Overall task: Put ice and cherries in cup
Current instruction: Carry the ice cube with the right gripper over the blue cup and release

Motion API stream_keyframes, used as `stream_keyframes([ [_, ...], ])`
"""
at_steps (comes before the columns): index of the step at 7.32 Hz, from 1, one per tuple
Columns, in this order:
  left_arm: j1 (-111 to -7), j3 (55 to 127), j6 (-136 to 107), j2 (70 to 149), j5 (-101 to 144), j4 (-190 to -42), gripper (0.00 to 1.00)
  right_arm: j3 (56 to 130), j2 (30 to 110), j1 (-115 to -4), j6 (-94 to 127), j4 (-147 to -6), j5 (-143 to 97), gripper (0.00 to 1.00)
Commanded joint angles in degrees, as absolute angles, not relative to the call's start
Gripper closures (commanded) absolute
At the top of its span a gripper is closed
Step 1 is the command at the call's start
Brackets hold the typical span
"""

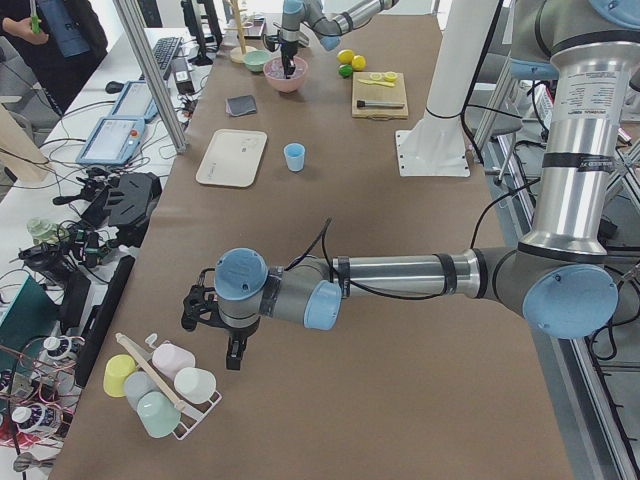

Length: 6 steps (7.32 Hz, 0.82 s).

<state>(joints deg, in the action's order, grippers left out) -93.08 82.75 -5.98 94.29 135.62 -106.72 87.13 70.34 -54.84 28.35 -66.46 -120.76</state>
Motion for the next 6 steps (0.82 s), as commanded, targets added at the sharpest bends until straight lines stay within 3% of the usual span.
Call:
stream_keyframes([
  [1,-93.08,82.71,-5.98,94.22,135.62,-106.79,0.02,88.23,66.12,-58.69,28.21,-72.03,-126.6,0.75],
  [3,-93.08,82.71,-5.98,94.22,135.53,-106.79,0.02,94.72,59.98,-58.36,33.18,-85.01,-127.18,0.75],
  [6,-93.08,82.79,-6.06,94.31,135.88,-106.79,0.02,96.51,45.85,-43.65,54.24,-95.69,-113.95,0.75],
])
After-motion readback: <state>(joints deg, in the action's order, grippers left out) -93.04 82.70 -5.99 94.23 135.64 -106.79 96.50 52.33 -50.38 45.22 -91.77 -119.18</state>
